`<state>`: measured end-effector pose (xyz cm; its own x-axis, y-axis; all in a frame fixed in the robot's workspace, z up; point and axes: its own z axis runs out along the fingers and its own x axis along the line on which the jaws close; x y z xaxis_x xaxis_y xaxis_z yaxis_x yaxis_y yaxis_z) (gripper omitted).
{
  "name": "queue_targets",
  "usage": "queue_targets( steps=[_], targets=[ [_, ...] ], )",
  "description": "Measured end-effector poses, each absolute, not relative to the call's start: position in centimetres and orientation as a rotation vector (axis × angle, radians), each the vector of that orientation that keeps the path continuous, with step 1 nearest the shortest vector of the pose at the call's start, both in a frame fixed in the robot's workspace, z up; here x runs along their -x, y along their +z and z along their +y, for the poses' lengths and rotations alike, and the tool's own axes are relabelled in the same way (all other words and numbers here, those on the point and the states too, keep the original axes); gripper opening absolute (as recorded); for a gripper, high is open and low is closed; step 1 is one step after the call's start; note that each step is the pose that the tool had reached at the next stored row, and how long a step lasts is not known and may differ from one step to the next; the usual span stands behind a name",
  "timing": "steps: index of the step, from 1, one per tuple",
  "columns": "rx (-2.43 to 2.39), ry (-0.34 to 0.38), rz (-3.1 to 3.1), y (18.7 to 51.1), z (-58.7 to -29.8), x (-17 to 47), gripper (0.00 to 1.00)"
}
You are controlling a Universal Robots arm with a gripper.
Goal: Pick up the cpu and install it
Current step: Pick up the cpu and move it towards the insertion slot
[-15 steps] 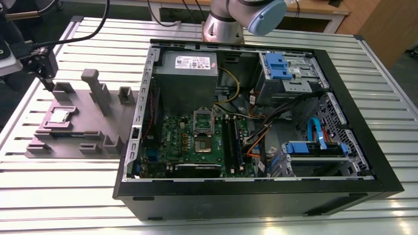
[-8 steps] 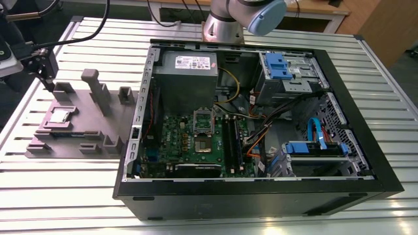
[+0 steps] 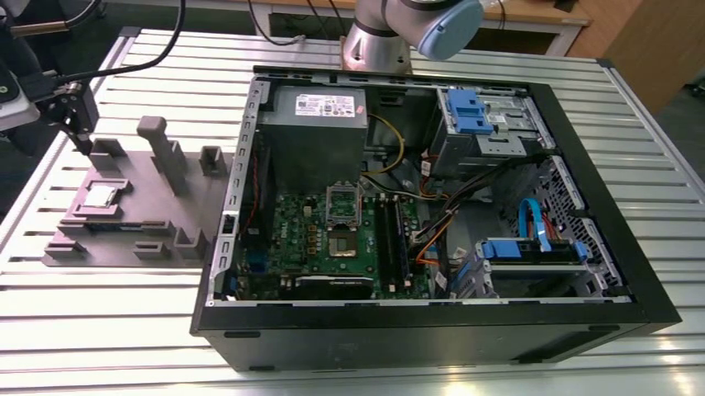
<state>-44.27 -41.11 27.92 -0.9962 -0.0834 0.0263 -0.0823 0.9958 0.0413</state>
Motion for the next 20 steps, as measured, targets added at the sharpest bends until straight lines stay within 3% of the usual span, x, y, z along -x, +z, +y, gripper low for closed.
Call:
queue_targets(
  steps=[20],
  targets=[
    [-0.038, -0.062, -3.114, 25.4, -41.1, 44.2, 0.68]
  ],
)
